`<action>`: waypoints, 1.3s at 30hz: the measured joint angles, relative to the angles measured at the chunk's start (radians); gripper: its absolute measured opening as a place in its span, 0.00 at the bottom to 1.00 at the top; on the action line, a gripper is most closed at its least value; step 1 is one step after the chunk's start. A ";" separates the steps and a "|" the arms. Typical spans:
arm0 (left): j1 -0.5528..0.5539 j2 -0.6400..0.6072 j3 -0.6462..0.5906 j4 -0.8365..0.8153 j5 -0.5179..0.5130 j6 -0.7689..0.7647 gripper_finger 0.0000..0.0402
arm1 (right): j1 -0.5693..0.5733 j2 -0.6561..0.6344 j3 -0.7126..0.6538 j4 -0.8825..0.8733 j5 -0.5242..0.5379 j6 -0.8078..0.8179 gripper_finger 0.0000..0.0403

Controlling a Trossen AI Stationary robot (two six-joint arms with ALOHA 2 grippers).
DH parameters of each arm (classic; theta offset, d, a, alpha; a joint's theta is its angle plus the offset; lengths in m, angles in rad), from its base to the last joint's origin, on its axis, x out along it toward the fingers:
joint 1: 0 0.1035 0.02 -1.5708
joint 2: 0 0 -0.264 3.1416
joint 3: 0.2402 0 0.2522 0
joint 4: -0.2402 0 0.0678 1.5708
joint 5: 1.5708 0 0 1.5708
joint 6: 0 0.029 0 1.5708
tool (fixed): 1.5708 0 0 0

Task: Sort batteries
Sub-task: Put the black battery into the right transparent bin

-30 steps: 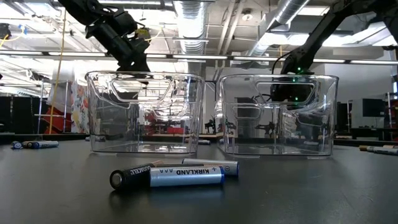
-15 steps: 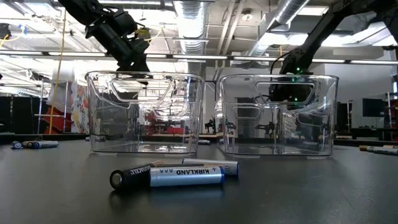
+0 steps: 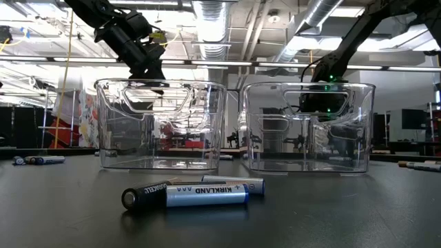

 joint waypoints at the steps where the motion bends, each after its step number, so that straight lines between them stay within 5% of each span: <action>1: 0.000 0.000 0.000 -0.006 0.000 0.000 0.42 | 0.000 0.000 0.000 0.000 0.000 0.003 0.36; 39: 0.000 0.000 0.000 -0.049 0.000 0.028 0.42 | 0.046 0.110 0.042 -0.103 -0.013 -0.033 0.22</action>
